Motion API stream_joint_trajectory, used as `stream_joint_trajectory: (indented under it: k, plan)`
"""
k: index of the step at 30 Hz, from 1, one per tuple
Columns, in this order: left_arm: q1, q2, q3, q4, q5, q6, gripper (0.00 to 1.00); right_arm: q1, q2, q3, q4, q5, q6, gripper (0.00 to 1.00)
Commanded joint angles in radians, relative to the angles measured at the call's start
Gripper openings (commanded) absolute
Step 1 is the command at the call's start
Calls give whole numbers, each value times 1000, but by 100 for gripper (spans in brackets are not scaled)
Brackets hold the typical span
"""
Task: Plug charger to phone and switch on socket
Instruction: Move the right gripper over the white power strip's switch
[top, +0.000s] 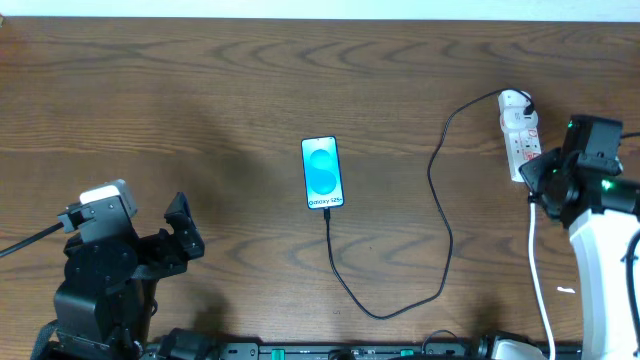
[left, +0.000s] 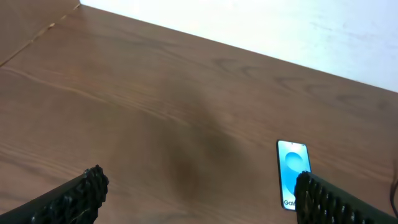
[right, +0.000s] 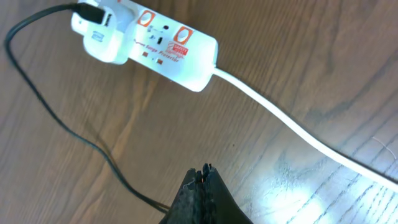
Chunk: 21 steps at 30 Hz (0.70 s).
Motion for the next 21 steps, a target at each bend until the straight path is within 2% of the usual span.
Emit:
stream_joint_trajectory:
  k: [1,6,11,15,21]
  plan:
    - [2,-1,0,-3,-13,3,98,-6,25,28,-4,-45,-31,1]
    - [2,-1,0,-3,-13,3,98,-7,24,27,-11,-101,-28,1]
    - [2,-2,-1,-3,-13,3,98,-7,56,26,91,-98,-5,1]
    - [2,-3,-2,-3,-13,3,98,-11,132,31,145,-97,37,1]
    - [2,-56,-3,-6,-13,3,98,-63,282,125,101,-104,85,1]
